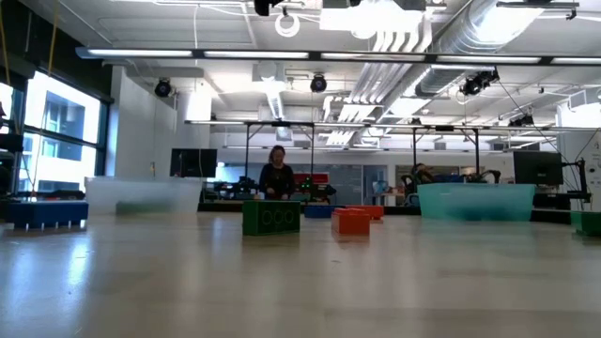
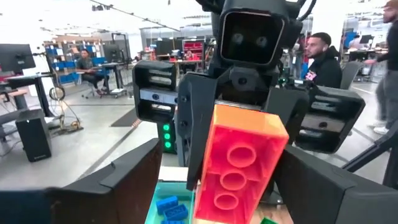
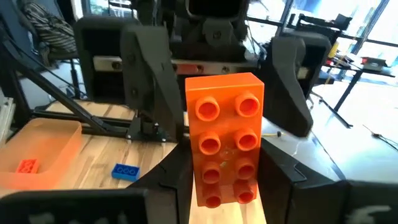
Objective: Sort & place blocks by color
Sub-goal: Put the orange game piece into the orange bin
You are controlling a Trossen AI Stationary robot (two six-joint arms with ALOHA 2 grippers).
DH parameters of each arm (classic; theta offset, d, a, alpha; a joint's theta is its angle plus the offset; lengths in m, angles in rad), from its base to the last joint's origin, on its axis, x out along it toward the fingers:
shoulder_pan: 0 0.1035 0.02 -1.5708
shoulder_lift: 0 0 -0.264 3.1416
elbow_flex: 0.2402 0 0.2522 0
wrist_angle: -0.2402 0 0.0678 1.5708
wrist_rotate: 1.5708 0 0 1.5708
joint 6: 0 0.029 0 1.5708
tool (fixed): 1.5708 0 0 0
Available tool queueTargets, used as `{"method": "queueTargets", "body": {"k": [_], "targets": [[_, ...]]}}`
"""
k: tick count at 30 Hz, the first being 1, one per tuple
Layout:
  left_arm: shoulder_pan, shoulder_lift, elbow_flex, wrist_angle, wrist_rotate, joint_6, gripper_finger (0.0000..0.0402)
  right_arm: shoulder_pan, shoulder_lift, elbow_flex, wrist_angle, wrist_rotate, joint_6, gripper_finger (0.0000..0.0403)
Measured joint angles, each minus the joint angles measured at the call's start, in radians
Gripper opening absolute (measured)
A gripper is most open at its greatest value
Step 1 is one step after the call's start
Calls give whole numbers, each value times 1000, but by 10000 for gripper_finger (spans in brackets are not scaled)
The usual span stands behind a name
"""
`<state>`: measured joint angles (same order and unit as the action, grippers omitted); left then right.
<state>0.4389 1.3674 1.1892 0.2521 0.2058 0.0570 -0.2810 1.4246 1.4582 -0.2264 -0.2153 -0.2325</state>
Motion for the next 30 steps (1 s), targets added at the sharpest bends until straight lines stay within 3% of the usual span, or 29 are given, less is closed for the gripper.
{"method": "queueTargets", "body": {"k": [4, 15, 22, 30], "targets": [[0, 0, 0, 29, 3, 0, 255, 0, 0, 0, 3, -2, 6, 111], [0, -1, 0, 47, 60, 43, 126, -1, 2, 0, 15, -48, 51, 111], [0, -2, 0, 45, 65, 44, 108, 0, 6, 0, 16, -40, 58, 111], [-3, -3, 0, -3, 61, 25, 108, 1, 10, -1, 9, -23, 120, 214]]}}
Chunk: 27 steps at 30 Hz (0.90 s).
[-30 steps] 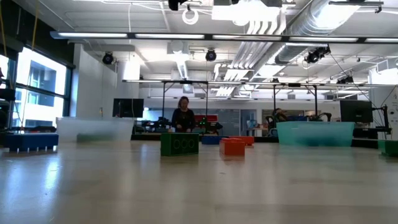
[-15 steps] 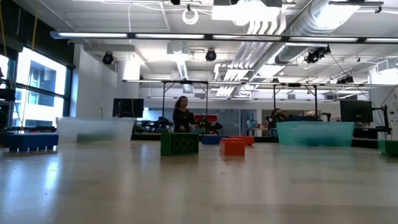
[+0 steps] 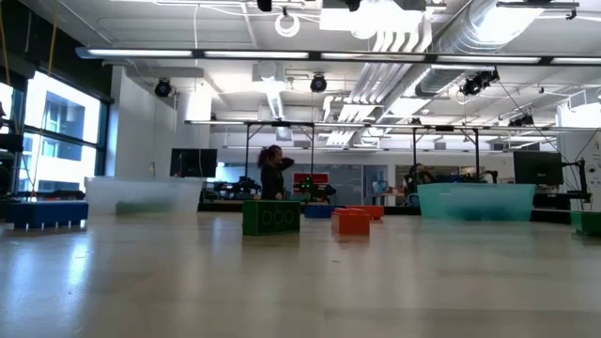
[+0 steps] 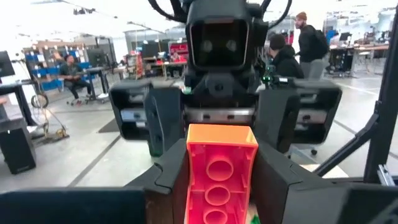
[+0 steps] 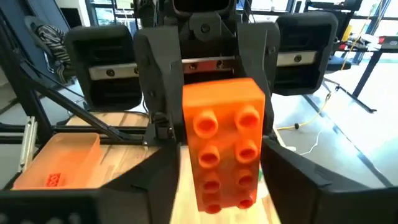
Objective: Sort & place blocks by color
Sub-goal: Put the orange game piece into the orange bin
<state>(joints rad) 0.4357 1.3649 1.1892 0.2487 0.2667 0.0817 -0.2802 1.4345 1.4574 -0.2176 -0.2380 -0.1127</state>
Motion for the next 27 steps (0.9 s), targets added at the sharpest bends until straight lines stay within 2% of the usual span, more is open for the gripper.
{"method": "queueTargets", "body": {"k": [4, 11, 15, 18, 27], "targets": [[0, -6, 0, -37, -7, 0, 108, 0, 0, 0, 2, 2, 2, 237], [5, -50, 0, -161, -25, 8, 108, 0, 0, 0, -34, 2, 10, 242], [4, -89, 0, -252, -88, 31, 108, 0, 0, 0, -53, 3, 11, 242], [4, -119, 0, -339, -127, 34, 108, 0, 0, 0, -53, 24, 10, 243], [-21, -221, 0, -668, -161, 23, 108, 0, 0, 0, -89, 80, 9, 243]]}}
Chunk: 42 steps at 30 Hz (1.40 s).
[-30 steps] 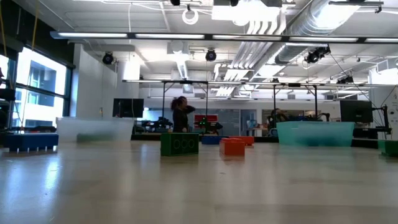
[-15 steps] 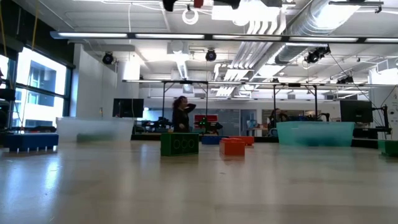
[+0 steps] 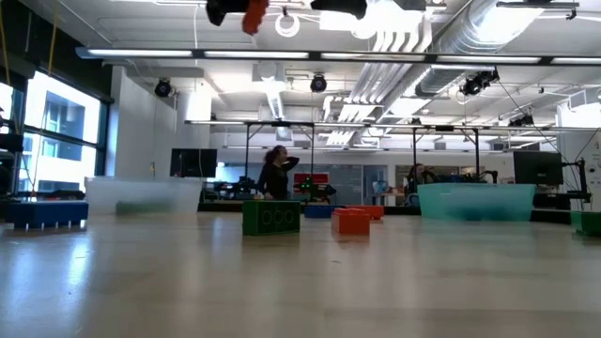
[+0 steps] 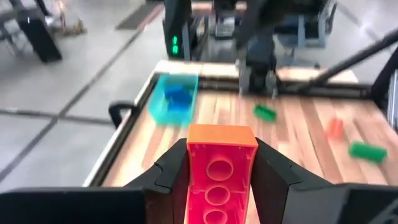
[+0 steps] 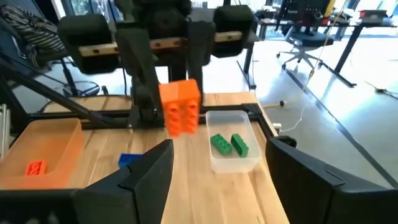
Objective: Sort & place blocks by color
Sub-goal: Put the orange game piece into the orange bin
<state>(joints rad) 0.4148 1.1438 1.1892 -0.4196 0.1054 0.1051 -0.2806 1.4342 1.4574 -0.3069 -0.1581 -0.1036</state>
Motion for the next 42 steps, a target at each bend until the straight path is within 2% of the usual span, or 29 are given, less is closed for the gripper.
{"method": "queueTargets", "body": {"k": [3, 10, 19, 23, 30, 39, 42], "targets": [[-29, -33, 0, -107, -32, -20, 108, 0, 0, 0, -12, 0, 10, 243], [-126, -97, 0, -358, -39, -76, 108, 0, 0, 0, -12, 8, 147, 243], [-297, -144, 0, -577, -39, -182, 108, 0, -1, 0, -12, 21, 317, 243], [-391, -156, 0, -634, -47, -248, 108, 7, -1, 0, -24, 82, 357, 243], [-551, -162, 0, -721, -154, -324, 109, 40, -1, 0, -65, 143, 369, 243], [-744, -161, -3, -743, -194, -490, 109, 98, -1, 0, -131, 261, 398, 243], [-806, -159, -43, -744, -199, -554, 110, 112, -1, 0, -134, 278, 417, 243]]}}
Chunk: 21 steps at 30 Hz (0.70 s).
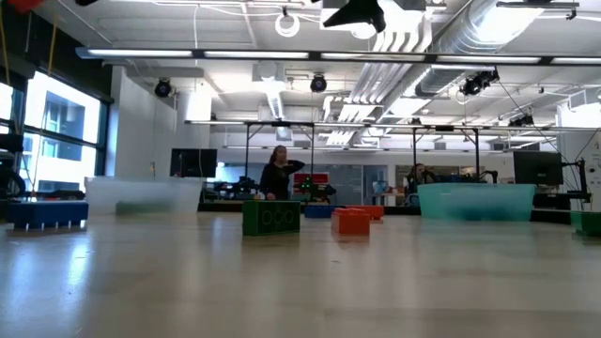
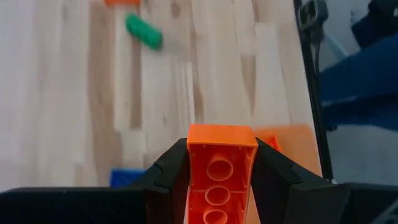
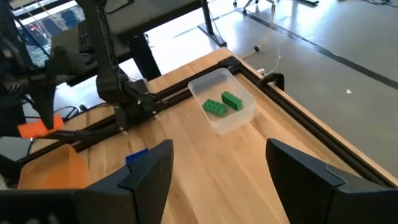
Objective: Sort & place blocks by color
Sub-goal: Put the orange game piece into the orange bin
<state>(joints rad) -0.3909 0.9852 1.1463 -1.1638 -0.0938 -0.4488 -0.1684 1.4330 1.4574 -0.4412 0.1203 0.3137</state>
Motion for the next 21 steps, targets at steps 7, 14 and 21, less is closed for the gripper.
{"method": "queueTargets", "body": {"k": [7, 14, 21], "targets": [[-173, 1, -151, 18, 2, -183, 109, 24, 0, 0, -4, 54, 1, 243], [-339, 1, -256, 117, 14, -376, 110, 27, 0, 0, -4, 79, 1, 243], [-454, 31, -339, 291, 14, -499, 113, 27, 0, 0, -5, 114, 3, 243]]}}
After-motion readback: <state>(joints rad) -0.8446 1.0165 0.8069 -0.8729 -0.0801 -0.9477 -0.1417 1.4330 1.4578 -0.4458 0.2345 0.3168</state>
